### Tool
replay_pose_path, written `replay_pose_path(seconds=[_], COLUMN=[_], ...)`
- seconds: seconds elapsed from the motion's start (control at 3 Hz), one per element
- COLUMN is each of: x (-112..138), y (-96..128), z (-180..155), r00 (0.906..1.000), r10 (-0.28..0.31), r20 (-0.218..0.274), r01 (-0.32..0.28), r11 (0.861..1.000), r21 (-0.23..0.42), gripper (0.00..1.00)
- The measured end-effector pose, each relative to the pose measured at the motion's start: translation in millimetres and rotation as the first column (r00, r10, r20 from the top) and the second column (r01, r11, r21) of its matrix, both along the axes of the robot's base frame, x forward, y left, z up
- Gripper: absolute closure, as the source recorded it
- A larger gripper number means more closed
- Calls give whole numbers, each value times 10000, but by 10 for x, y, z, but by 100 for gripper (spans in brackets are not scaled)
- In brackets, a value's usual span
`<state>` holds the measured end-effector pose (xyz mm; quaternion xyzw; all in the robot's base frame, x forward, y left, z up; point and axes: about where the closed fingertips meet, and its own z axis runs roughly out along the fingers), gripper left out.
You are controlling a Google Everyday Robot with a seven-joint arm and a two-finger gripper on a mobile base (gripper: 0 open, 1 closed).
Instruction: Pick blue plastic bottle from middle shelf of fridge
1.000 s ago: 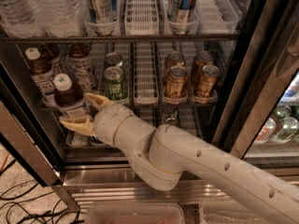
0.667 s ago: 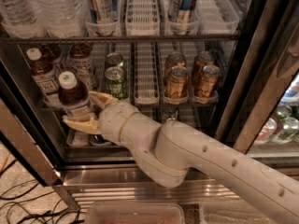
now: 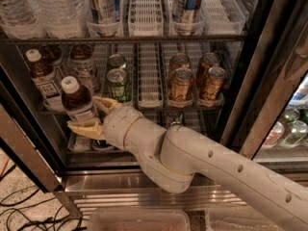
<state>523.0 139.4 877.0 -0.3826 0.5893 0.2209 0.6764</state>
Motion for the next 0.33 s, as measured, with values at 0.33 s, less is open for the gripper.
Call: replay_pose_path(seconds=[0.33], x=[-1], y=[0], z=[-34], r00=[10000], r10=[13], r20=[-4], r01=[-13], r11=[10000], r21=[-2], gripper=[100])
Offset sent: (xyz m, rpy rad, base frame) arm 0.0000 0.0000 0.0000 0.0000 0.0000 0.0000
